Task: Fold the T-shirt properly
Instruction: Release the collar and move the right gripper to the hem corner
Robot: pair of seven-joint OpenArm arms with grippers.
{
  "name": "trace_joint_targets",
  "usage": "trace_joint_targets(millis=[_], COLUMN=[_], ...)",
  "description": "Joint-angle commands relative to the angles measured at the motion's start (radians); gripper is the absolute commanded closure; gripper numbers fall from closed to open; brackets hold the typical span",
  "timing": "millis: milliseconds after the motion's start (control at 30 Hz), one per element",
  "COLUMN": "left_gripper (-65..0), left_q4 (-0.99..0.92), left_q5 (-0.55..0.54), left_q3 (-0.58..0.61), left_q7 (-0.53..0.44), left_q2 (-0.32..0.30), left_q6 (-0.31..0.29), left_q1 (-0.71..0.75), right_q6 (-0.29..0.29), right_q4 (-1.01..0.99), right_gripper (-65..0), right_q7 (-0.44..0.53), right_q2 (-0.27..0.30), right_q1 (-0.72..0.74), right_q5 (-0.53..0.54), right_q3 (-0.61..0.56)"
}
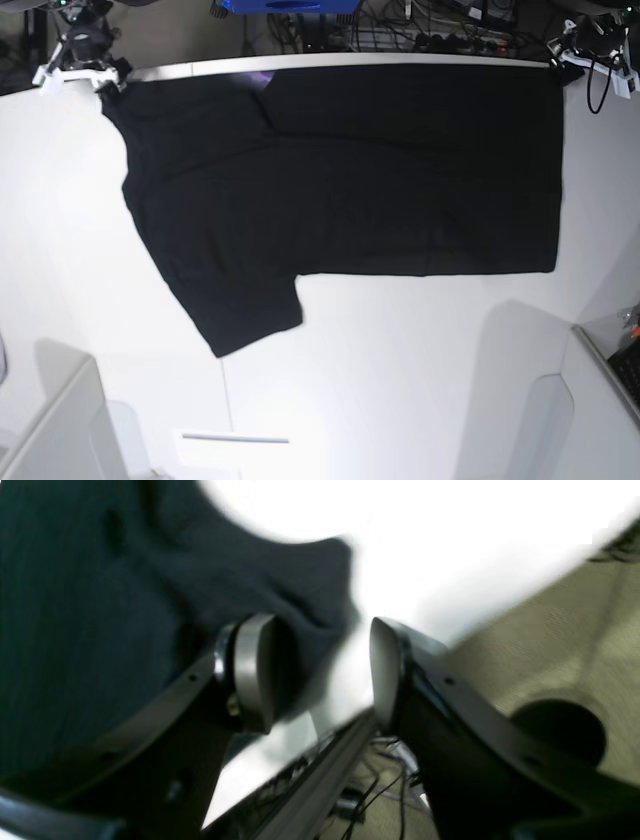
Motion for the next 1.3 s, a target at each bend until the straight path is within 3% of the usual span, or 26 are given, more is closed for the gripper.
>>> trace_joint_targets(millis=[0, 133, 333, 433, 533, 567, 800, 1133, 1267], left_gripper=[-44.8, -44.9, -42.5, -27.5, -4.6, 0.0, 0.0, 0.0, 0.0], left_q4=[0.03, 0.1, 0.206, 0.214, 0.214, 0.214, 0.214, 0.214, 0.212], left_q5=[-0.01, -0.01, -0.004, -0.004, -0.004, -0.004, -0.004, -0.004, -0.002], left_q3=[-0.035, -0.115, -0.197, -0.168, -0.127, -0.118, -0.11, -0.108, -0.108], left_q7=[-0.017, -0.01, -0.01, -0.01, -0.01, -0.01, -0.01, -0.017, -0.012], left_q2=[-0.017, -0.02, -0.027, -0.055, -0.083, -0.087, -0.089, -0.089, -0.089], left_q6=[-0.002, -0.002, -0.002, -0.002, -0.002, -0.002, -0.002, -0.002, -0.002], left_q1=[0.013, -0.01, -0.055, -0.079, -0.11, -0.119, -0.153, -0.157, -0.171], right_q6=[0.004, 0.004, 0.002, 0.004, 0.004, 0.002, -0.002, -0.002, -0.002], right_q4=[0.045, 0.092, 0.077, 0.071, 0.065, 0.054, -0.119, -0.692, -0.893], right_gripper=[-29.1, -29.1, -29.3, -29.3, -29.3, -29.3, -28.5, -29.6, -35.9], right_q7=[0.024, 0.024, 0.007, -0.044, -0.067, -0.067, -0.067, -0.061, -0.026], right_q2=[-0.002, 0.009, 0.11, 0.165, 0.194, 0.207, 0.268, 0.363, 0.395], right_q1=[-0.004, 0.016, 0.13, 0.207, 0.296, 0.329, 0.57, 0.981, 1.115], right_q5=[0.007, 0.006, 0.004, 0.006, 0.006, 0.004, 0.004, 0.004, 0.003], right_q3=[0.034, 0.095, 0.097, 0.025, -0.086, -0.127, -0.319, -0.534, -0.655])
